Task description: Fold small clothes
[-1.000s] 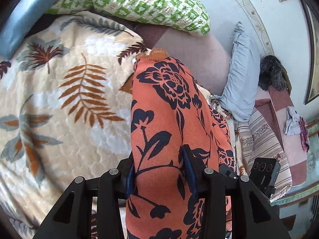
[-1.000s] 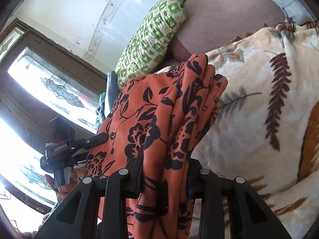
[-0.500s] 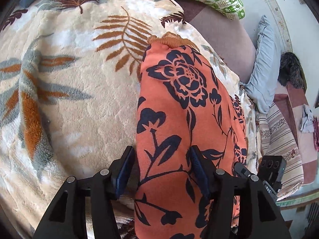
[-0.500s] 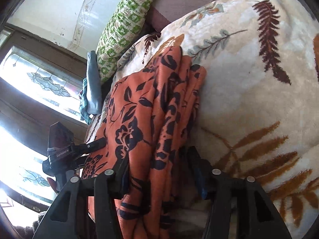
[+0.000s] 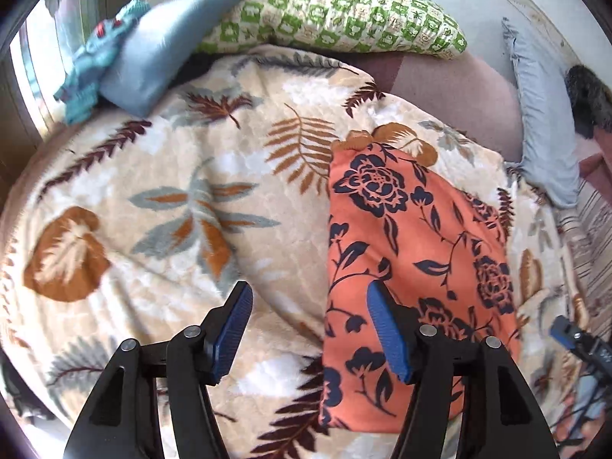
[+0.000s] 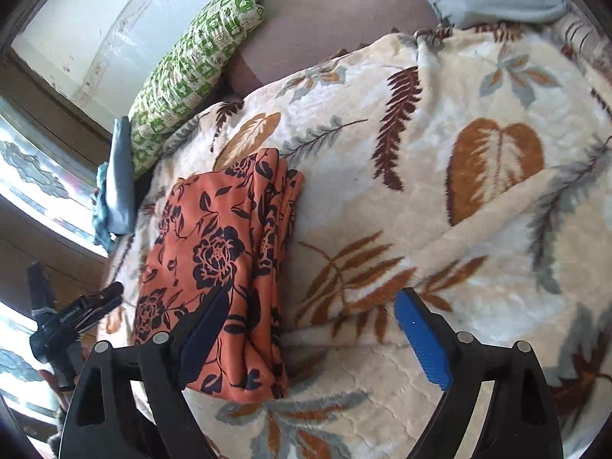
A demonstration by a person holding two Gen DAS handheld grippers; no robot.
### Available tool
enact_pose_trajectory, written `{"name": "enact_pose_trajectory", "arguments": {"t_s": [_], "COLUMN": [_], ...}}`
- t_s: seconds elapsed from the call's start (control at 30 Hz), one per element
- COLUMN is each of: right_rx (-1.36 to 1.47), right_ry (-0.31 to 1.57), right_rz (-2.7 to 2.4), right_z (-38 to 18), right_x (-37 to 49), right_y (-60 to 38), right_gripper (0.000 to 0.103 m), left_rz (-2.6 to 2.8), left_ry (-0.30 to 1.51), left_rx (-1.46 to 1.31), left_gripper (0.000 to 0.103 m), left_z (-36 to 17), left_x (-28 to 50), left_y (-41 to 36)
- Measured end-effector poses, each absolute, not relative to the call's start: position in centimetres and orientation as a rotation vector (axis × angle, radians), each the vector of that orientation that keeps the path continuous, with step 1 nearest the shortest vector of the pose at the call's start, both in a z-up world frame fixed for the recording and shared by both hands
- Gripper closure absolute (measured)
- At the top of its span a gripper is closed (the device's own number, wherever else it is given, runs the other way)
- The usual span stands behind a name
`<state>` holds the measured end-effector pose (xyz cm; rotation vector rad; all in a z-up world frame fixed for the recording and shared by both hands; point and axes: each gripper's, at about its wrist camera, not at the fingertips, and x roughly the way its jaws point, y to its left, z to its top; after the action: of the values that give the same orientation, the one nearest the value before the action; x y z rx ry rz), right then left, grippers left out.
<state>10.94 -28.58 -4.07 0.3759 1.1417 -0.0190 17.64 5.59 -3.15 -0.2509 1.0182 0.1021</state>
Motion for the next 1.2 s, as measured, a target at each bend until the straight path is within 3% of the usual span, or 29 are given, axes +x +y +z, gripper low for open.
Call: {"name": "enact_pose_trajectory", "arguments": {"t_s": [0.13, 0.37, 0.5, 0.6, 1.2], "right_rx": [0.165, -0.164, -0.168, -0.18, -0.072], "right_ry": [1.203, 0.964, 0.922, 0.928, 0.973], "right_rz": [-0.068, -0.183, -0.145, -0.132, -0.156], "right_z": [-2.6, 1.1, 1.7, 1.6, 0.6], "right_x": [8.7, 3.7, 2.6, 2.4, 1.8], "right_y": [-25.2, -19.7, -18.6, -18.1, -20.8], "right_gripper": [0.01, 0.009, 0.009, 0.001, 0.001], "left_rz": [0.162, 0.242, 0.221, 0.198, -0.004], "left_ry": [0.923, 0.923, 0.928, 0.938, 0.944], "left_rx": [-0.105, 0.045, 0.065, 0.061, 0.016], "left_gripper": [0.036, 0.033, 0.033, 0.033, 0.033], "left_z": [-1.9, -2.5, -2.3, -2.1, 0.2], "left_x": [13.7, 8.7, 7.5, 7.2, 5.1], "left_y": [2.5, -1.9, -3.3, -3.9, -5.9]}}
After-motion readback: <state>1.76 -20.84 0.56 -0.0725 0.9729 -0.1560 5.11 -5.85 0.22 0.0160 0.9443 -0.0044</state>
